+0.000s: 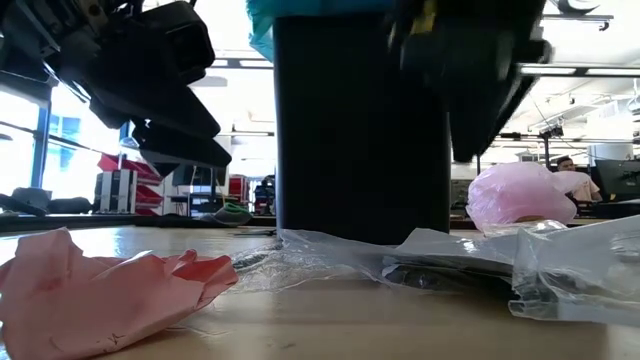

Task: Place trash/remove bag and relplace
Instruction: Put the white paper into the trash bin

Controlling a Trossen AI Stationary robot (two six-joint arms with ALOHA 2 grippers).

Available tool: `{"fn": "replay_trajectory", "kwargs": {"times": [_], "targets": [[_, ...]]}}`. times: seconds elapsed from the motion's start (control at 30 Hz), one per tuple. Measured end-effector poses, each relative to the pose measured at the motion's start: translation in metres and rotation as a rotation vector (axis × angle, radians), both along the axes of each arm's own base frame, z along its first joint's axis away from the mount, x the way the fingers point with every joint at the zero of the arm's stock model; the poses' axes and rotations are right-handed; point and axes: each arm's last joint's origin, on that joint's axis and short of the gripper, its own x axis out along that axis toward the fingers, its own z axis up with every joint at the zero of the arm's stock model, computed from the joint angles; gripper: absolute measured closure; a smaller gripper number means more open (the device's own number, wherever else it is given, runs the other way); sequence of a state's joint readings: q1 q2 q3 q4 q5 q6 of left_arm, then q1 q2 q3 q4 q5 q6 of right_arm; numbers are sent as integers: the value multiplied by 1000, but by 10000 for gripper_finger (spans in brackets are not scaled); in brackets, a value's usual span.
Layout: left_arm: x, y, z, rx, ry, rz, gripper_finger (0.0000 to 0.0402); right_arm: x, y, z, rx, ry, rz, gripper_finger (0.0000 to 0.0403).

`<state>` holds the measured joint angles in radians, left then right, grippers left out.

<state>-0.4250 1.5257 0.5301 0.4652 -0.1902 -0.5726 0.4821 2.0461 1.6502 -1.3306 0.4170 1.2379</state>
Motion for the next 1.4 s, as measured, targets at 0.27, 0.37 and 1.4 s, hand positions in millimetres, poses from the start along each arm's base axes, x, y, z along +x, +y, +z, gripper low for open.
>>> {"fn": "replay_trajectory", "kwargs": {"times": [0.27, 0.37, 1.4], "targets": [[3, 7, 0, 1, -4, 29, 237, -45, 3, 8, 344, -472, 166, 254], [4, 8, 0, -2, -5, 35, 237, -63, 2, -14, 376, -411, 107, 254], [4, 8, 1, -29, -6, 41, 237, -61, 17, -85, 544, -484, 156, 259]]}}
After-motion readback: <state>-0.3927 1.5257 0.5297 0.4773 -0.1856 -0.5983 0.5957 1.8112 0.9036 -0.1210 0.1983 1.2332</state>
